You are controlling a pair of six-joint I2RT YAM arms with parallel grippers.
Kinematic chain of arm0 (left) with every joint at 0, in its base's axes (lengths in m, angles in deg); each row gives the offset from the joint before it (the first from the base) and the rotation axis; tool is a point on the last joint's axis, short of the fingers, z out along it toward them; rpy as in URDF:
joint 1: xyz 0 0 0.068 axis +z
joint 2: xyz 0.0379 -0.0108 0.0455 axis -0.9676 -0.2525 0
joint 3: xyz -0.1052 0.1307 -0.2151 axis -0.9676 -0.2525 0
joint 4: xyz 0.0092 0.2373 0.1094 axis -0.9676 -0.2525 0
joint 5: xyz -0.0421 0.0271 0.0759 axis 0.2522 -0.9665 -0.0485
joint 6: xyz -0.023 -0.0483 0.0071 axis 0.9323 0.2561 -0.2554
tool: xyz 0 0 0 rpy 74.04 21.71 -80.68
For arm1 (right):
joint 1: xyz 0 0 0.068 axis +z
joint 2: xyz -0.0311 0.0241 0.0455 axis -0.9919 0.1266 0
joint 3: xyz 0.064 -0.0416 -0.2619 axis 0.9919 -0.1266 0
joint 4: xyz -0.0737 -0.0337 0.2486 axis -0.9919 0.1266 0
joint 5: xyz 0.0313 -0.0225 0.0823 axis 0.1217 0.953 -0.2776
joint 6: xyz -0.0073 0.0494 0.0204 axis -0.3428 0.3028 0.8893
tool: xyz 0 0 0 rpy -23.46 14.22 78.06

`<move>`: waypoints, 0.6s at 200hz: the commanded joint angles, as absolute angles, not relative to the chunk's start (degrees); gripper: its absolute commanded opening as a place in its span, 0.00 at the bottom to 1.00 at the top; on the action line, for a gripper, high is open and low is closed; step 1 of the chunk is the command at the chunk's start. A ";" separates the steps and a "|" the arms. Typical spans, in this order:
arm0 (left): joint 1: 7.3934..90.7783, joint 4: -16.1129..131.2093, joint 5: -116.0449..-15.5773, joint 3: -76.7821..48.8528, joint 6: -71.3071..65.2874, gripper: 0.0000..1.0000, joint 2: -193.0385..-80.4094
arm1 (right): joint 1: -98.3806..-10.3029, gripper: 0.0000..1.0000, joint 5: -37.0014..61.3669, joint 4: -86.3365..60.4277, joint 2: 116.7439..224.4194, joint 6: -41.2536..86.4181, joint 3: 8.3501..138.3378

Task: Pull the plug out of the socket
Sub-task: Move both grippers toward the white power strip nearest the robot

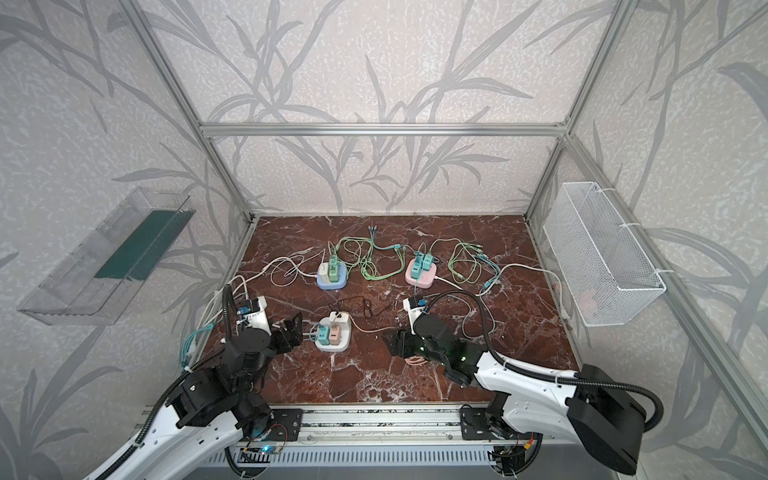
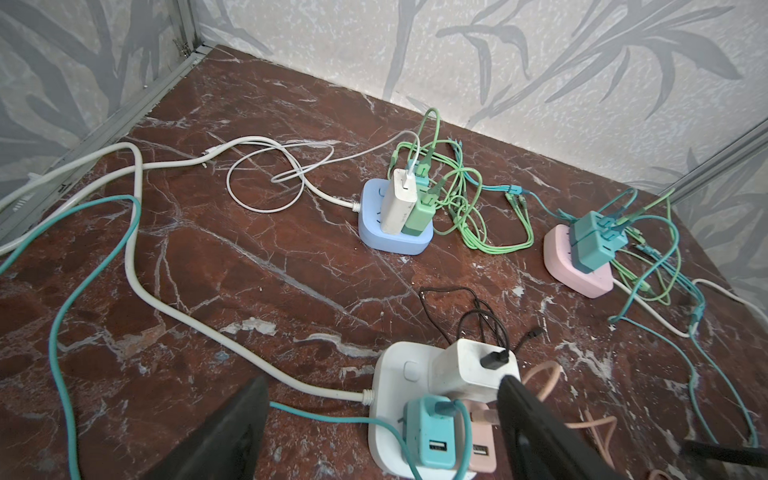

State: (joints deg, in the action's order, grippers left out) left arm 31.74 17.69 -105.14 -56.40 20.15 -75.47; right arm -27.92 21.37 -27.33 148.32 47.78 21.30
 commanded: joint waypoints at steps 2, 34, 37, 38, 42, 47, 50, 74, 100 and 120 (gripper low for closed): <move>29.11 11.53 -107.88 -54.15 26.25 0.82 -75.70 | -25.16 0.70 23.90 -30.66 152.54 50.00 25.18; 23.76 11.02 -106.52 -54.34 30.66 0.75 -77.80 | -22.22 0.67 23.79 -34.15 157.60 52.30 26.69; 23.11 10.79 -106.51 -54.26 31.11 0.74 -78.05 | -22.04 0.67 24.09 -34.54 158.16 52.59 26.76; 22.92 10.66 -106.54 -54.25 31.19 0.74 -78.14 | -22.04 0.67 24.09 -34.54 158.16 52.59 26.76; 22.00 10.43 -106.84 -54.15 31.82 0.73 -78.36 | -21.64 0.66 24.36 -34.89 158.73 52.91 26.95; 20.87 10.13 -107.11 -54.08 32.29 0.72 -78.69 | -21.39 0.66 24.56 -35.24 159.39 53.36 27.06; 20.21 9.89 -107.38 -54.00 32.81 0.72 -78.89 | -21.26 0.66 24.60 -35.41 159.80 53.58 27.17; 14.78 9.61 -108.81 -54.13 35.40 0.68 -79.28 | -20.76 0.63 23.15 -36.92 163.34 55.15 28.50; 10.15 10.12 -109.83 -54.84 37.86 0.66 -82.63 | -20.52 0.61 22.64 -38.35 167.08 56.67 29.47; 7.37 12.72 -110.03 -56.48 40.55 0.62 -84.98 | -20.45 0.58 21.67 -40.32 169.35 57.78 29.83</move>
State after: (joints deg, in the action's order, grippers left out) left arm 10.01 11.77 -107.15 -55.35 35.02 -82.79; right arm -20.86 22.71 -36.57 167.03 55.60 28.25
